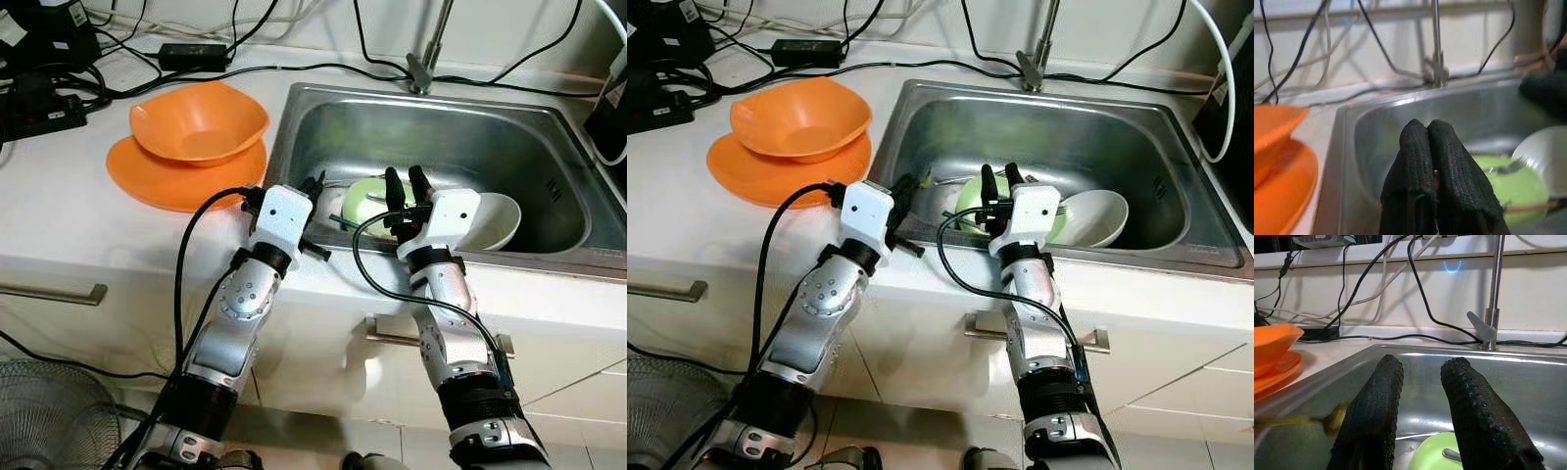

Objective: Kitchen organization

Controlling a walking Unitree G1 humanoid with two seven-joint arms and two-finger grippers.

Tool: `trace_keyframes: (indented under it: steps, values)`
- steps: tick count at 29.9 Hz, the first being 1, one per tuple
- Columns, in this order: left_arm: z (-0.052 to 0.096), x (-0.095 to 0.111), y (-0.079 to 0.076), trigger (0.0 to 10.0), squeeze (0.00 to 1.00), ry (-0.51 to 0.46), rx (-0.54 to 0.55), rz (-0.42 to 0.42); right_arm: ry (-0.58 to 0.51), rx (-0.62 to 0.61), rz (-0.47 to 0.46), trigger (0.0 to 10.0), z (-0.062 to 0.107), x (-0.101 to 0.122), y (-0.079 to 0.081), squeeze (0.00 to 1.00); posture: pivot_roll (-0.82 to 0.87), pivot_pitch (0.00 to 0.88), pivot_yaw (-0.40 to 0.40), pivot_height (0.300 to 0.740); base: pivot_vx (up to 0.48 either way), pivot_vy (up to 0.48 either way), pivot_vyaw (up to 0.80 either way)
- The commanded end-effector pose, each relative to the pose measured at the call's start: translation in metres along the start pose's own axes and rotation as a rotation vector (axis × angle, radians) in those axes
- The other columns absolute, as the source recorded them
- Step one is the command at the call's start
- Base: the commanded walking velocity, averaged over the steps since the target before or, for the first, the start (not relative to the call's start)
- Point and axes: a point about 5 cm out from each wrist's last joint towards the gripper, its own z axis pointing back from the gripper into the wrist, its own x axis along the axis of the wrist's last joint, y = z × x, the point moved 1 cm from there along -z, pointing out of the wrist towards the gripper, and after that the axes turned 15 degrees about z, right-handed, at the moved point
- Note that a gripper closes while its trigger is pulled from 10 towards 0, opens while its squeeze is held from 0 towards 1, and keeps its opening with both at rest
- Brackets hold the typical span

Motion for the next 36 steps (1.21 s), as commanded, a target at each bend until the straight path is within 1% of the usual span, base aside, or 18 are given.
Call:
trace_keyframes:
  steps: [1,2,3,8,9,10,11,12,16,19,22,23,26,27,29,34,35,36]
  values:
    - [-0.009,0.026,-0.012,10.0,0.00,-0.084,-0.063,0.036,0.033,-0.010,0.022,10.0,0.000,-0.006,-0.007,0.00,-0.01,0.070,-0.010,0.740,0.000,0.000,0.00]
    - [-0.012,0.032,-0.015,10.0,0.00,-0.098,-0.085,0.045,0.034,-0.011,0.026,10.0,-0.001,-0.006,-0.007,0.00,-0.01,0.071,-0.010,0.740,0.000,0.000,0.00]
    - [-0.012,0.032,-0.015,10.0,0.00,-0.098,-0.085,0.045,0.034,-0.011,0.026,10.0,-0.001,-0.006,-0.007,0.00,-0.01,0.071,-0.010,0.740,0.000,0.000,0.00]
    - [-0.016,0.046,-0.024,10.0,0.00,-0.110,-0.170,0.039,0.046,-0.013,0.060,10.0,-0.001,-0.009,-0.013,0.00,-0.01,0.073,-0.009,0.740,0.000,0.000,0.00]
    - [-0.017,0.051,-0.025,10.0,0.00,-0.115,-0.184,0.055,0.042,-0.002,0.098,10.0,-0.003,-0.009,-0.015,0.57,-0.01,0.073,-0.008,0.740,0.000,0.000,0.00]
    - [-0.017,0.051,-0.025,10.0,0.00,-0.115,-0.184,0.055,0.042,-0.002,0.098,10.0,-0.003,-0.009,-0.015,0.57,-0.01,0.073,-0.008,0.740,0.000,0.000,0.00]
    - [-0.018,0.053,-0.026,10.0,0.00,-0.119,-0.189,0.065,0.039,0.006,0.124,10.0,-0.004,-0.009,-0.016,0.57,-0.01,0.073,-0.008,0.740,0.000,0.000,0.00]
    - [-0.019,0.057,-0.026,10.0,0.00,-0.124,-0.197,0.081,0.038,0.014,0.149,10.0,-0.005,-0.008,-0.018,1.00,-0.01,0.074,-0.007,0.740,0.000,0.000,0.00]
    - [-0.020,0.063,-0.026,10.0,0.00,-0.137,-0.206,0.105,0.028,0.030,0.189,10.0,-0.011,-0.006,-0.022,1.00,-0.01,0.073,-0.007,0.740,0.000,0.000,0.00]
    - [-0.021,0.066,-0.024,10.0,0.00,-0.144,-0.196,0.103,-0.010,0.054,0.257,10.0,-0.019,0.003,-0.027,1.00,-0.01,0.073,-0.006,0.740,0.000,0.000,0.00]
    - [-0.021,0.068,-0.023,10.0,0.00,-0.147,-0.190,0.105,-0.033,0.061,0.281,10.0,-0.025,0.010,-0.030,1.00,-0.01,0.073,-0.006,0.740,0.000,0.000,0.00]
    - [-0.021,0.069,-0.021,10.0,0.00,-0.150,-0.184,0.113,-0.052,0.072,0.306,10.0,-0.028,0.014,-0.031,1.00,-0.01,0.073,-0.006,0.740,0.000,0.000,0.00]
    - [-0.021,0.069,-0.021,10.0,0.00,-0.150,-0.183,0.117,-0.057,0.076,0.314,10.0,-0.029,0.015,-0.031,1.00,-0.01,0.073,-0.006,0.740,0.000,0.000,0.00]
    - [-0.021,0.070,-0.020,10.0,0.00,-0.152,-0.178,0.119,-0.077,0.094,0.327,10.0,-0.031,0.019,-0.031,0.00,-0.01,0.074,-0.008,0.740,0.000,0.000,0.00]
    - [-0.021,0.071,-0.019,10.0,0.00,-0.155,-0.173,0.119,-0.095,0.111,0.340,10.0,-0.033,0.023,-0.031,0.00,-0.01,0.074,-0.008,0.740,0.000,0.000,0.00]
    - [-0.021,0.078,-0.016,10.0,0.00,-0.185,-0.157,0.143,-0.177,0.212,0.388,10.0,-0.040,0.039,-0.023,0.00,-0.02,0.070,-0.007,0.740,0.000,0.000,0.00]
    - [-0.021,0.078,-0.016,10.0,0.00,-0.185,-0.157,0.143,-0.177,0.212,0.388,10.0,-0.040,0.039,-0.023,0.00,-0.02,0.070,-0.007,0.740,0.000,0.000,0.00]
    - [-0.021,0.081,-0.015,10.0,0.00,-0.200,-0.153,0.162,-0.215,0.263,0.432,10.0,-0.041,0.046,-0.019,0.00,-0.02,0.071,-0.006,0.740,0.000,0.000,0.00]
